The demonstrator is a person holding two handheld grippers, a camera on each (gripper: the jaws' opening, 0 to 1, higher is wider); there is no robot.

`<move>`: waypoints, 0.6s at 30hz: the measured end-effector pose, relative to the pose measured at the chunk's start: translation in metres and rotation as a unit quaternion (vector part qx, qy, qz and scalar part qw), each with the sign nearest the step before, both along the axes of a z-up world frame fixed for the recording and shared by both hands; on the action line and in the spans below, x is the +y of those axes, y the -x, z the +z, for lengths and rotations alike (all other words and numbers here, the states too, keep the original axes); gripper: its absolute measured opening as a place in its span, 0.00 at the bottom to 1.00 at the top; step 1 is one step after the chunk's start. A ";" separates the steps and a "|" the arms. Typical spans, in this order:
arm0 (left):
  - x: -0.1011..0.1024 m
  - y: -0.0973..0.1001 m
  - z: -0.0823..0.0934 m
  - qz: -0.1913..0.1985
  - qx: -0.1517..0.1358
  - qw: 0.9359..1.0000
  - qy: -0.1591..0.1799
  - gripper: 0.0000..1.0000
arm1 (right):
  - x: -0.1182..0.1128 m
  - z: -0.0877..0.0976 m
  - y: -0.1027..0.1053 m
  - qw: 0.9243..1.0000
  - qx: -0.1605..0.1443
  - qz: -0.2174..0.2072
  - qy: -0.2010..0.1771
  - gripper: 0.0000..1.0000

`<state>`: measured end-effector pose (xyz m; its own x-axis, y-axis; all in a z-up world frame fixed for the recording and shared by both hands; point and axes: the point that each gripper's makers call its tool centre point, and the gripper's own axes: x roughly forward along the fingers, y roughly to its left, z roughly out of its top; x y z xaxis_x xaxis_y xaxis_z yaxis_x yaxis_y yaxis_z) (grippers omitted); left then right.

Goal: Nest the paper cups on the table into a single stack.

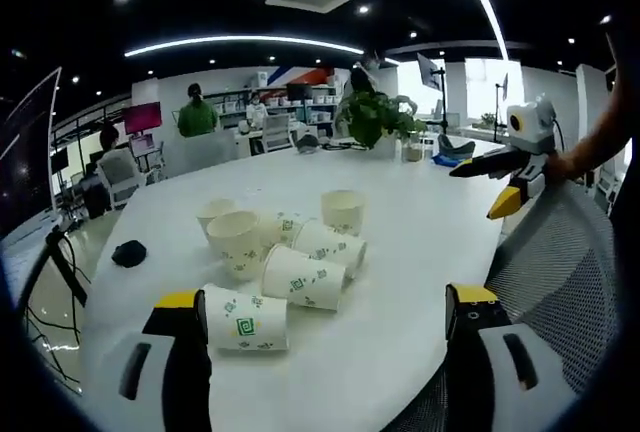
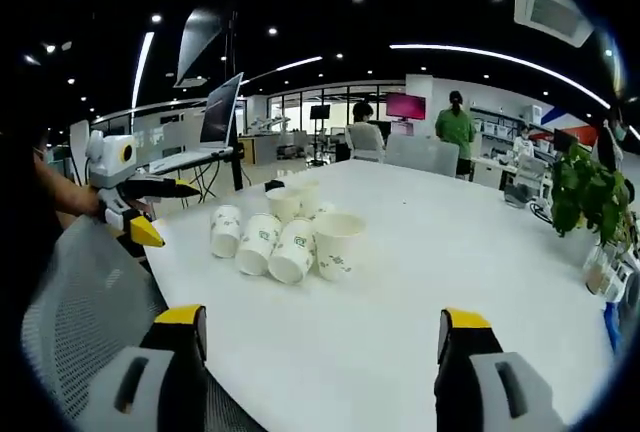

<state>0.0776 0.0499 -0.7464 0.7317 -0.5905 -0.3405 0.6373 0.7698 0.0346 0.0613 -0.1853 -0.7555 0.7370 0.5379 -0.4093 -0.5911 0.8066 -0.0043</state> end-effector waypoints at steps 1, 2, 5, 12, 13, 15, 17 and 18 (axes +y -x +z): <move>0.000 0.000 0.000 0.000 0.000 1.000 0.000 0.98 | 0.000 0.000 0.000 1.000 0.000 0.000 0.000 0.98; 0.000 0.000 0.000 0.000 0.000 1.000 0.000 0.98 | 0.000 0.000 0.000 1.000 0.000 0.000 -0.001 0.98; 0.000 0.000 0.000 0.001 0.001 1.000 0.000 0.98 | 0.000 0.000 0.000 1.000 0.000 0.001 0.000 0.98; 0.000 0.000 0.000 0.001 0.000 1.000 0.001 0.98 | -0.002 -0.001 -0.001 1.000 0.000 0.000 0.000 0.98; 0.000 0.000 0.000 0.001 -0.001 1.000 0.001 0.98 | -0.001 -0.001 -0.001 1.000 0.000 0.001 0.000 0.98; 0.001 0.000 0.001 0.002 -0.002 1.000 0.002 0.98 | -0.001 -0.002 -0.001 1.000 0.000 0.001 0.000 0.98; 0.001 -0.001 0.001 0.003 -0.003 1.000 0.002 0.98 | -0.001 -0.002 -0.001 1.000 0.001 0.001 0.000 0.98; 0.001 -0.001 0.002 0.004 -0.003 1.000 0.003 0.98 | -0.001 -0.002 -0.001 1.000 0.002 0.002 0.000 0.98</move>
<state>0.0783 0.0512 -0.7448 0.7382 -0.5864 -0.3335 0.6310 0.7751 0.0339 0.0620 -0.1863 -0.7576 0.7338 0.5402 -0.4119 -0.5937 0.8047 -0.0022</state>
